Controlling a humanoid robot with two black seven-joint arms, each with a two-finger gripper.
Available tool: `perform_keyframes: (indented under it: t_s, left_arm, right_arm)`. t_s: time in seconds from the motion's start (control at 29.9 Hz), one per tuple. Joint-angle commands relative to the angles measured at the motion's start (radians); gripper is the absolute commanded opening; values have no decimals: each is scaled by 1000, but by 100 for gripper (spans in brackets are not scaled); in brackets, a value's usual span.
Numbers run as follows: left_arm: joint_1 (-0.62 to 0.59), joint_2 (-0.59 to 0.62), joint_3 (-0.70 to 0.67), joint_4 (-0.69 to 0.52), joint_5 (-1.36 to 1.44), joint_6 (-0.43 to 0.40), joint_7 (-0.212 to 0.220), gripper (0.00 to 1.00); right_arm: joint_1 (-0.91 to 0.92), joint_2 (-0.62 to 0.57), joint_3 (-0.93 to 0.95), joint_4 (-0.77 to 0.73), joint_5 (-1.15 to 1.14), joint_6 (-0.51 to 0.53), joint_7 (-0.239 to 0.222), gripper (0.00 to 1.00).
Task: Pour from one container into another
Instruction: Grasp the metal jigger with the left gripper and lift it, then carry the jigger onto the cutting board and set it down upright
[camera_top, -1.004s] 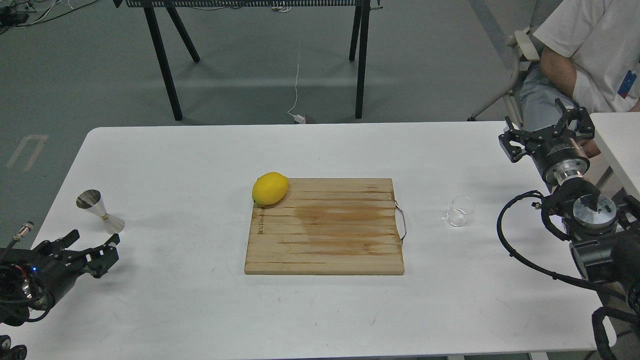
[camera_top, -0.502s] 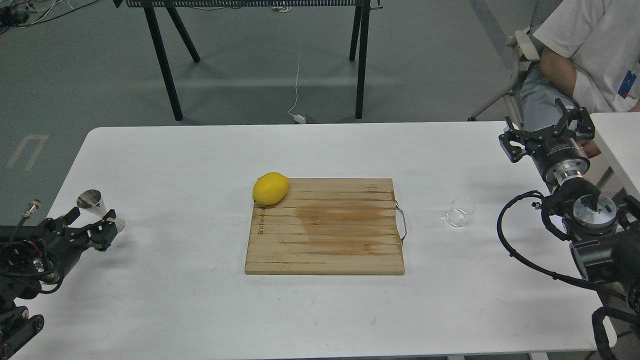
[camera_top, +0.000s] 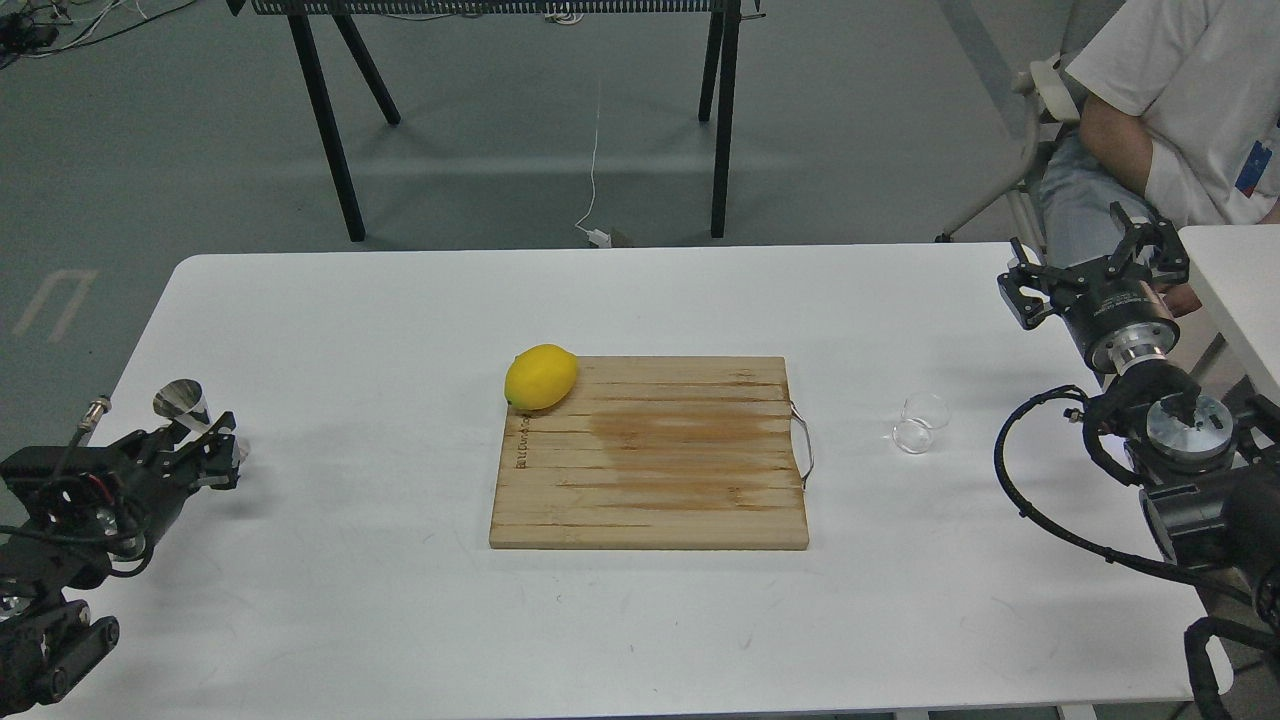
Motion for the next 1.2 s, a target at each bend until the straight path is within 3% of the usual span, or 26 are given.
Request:
perform_keyframes:
  t_s: [0.0,0.17,0.3,0.67,0.97,1.17]
  left_arm:
    - [-1,0,1,4,1,0,-27,31]
    - [2,1,1,4,2,0,-33,26]
    - [5,-2,5,4,2,0,-33,8]
    - [-71,40,-4,-27,-1,0,-50,6]
    - [-258,162,4,-379,13,0,-41,7]
    - [-328,150,22,-620,94,-122,-39,7]
  right_arm:
    - [0,0,0,0,-1,0,0,100]
    - [0,0,0,0,-1,0,0,100]
    - [0,0,0,0,-1,0,0,100]
    - [2,0,0,0,-1,0,0,100]
    - [3,-31,4,3,0,0,0,100]
    - [0,-70,8,2,0,0,0,100]
